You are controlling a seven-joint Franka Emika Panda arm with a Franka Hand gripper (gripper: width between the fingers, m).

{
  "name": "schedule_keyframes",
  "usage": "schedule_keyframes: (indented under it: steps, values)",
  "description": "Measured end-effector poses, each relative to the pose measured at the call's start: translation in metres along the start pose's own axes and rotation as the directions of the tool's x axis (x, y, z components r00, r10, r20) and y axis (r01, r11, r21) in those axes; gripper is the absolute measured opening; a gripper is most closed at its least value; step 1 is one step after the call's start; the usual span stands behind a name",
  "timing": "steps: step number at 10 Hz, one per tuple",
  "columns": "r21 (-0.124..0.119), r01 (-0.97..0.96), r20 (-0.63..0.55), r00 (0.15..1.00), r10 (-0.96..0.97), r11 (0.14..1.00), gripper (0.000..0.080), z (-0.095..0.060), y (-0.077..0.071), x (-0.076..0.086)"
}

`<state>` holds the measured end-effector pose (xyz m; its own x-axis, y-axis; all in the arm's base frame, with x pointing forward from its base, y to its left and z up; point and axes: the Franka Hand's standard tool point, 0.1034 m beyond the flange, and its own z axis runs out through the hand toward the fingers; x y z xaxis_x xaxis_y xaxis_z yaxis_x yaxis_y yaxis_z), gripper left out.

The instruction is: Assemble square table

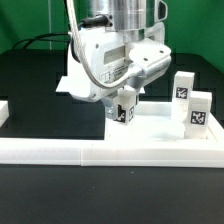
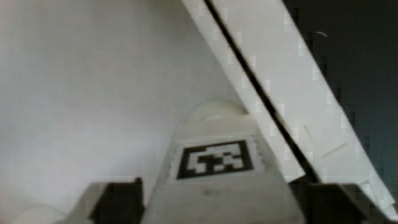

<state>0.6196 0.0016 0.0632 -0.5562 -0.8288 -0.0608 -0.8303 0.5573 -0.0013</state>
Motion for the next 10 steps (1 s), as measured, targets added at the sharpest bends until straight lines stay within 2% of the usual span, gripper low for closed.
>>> schedule_keyframes:
  steps: [1,2,3,4,5,6,8,10]
  values:
    - [0.000,0.001,0.000,1.000,-0.001,1.000,0.0585,0.000,0.000,0.000]
    - [0.000,0.001,0.000,1.000,-0.001,1.000,0.0629,0.000,0.000,0.000]
    - [0.001,0.004,0.001,1.000,-0.004,1.000,0.0629,-0.001,0.000,-0.001]
    - [0.008,0.024,0.024,0.999,-0.024,1.000,0.0646,-0.016,0.002,-0.011]
    - [0.018,0.028,0.063,0.998,-0.029,0.999,0.0646,-0.039,0.005,-0.020]
    - [0.017,0.027,0.078,0.997,-0.028,0.999,0.0649,-0.049,0.007,-0.022]
    - [0.012,0.028,0.067,0.997,-0.028,1.000,0.0649,-0.042,0.008,-0.020]
    - [0.011,0.028,0.067,0.997,-0.028,1.000,0.0649,-0.041,0.008,-0.020]
